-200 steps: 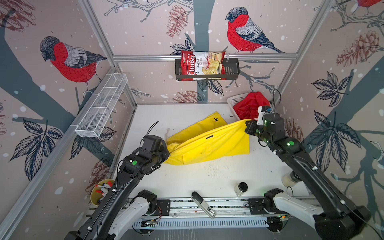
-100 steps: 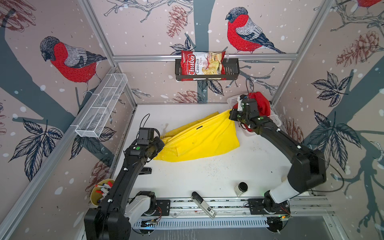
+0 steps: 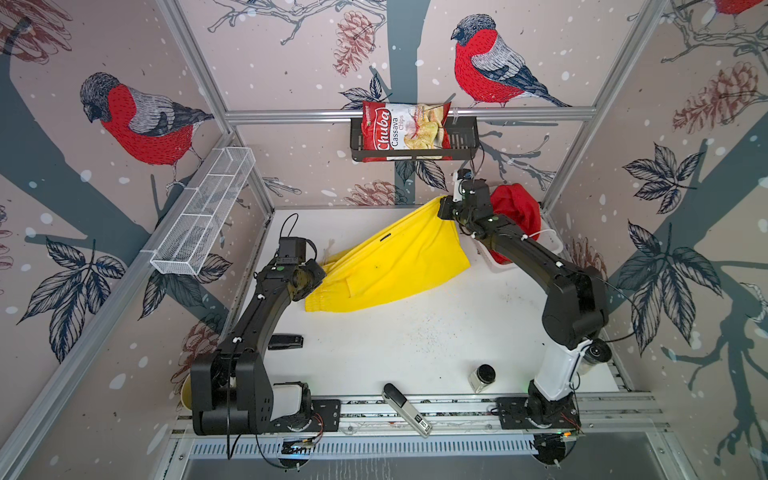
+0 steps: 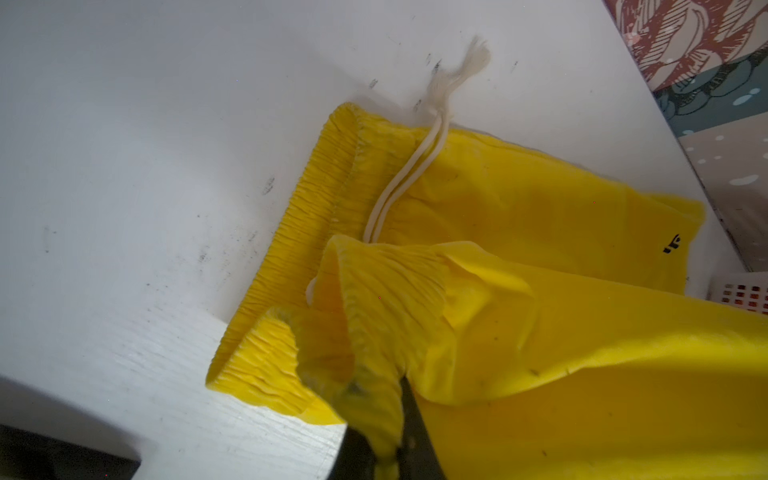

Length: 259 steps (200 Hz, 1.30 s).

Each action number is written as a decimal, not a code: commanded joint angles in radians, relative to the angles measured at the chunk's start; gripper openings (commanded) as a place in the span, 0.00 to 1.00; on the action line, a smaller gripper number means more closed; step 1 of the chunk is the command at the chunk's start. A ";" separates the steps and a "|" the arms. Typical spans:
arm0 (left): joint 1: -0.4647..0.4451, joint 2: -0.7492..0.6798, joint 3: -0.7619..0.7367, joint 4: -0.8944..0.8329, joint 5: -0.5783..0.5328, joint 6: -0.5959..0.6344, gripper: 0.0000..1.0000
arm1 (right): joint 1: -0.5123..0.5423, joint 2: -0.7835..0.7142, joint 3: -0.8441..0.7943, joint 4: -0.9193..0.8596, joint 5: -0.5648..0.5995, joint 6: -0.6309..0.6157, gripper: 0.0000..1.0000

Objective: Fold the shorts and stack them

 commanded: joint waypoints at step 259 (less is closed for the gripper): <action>0.103 0.460 0.289 -0.013 0.012 0.060 0.45 | 0.055 0.741 0.690 0.051 0.568 -0.316 0.63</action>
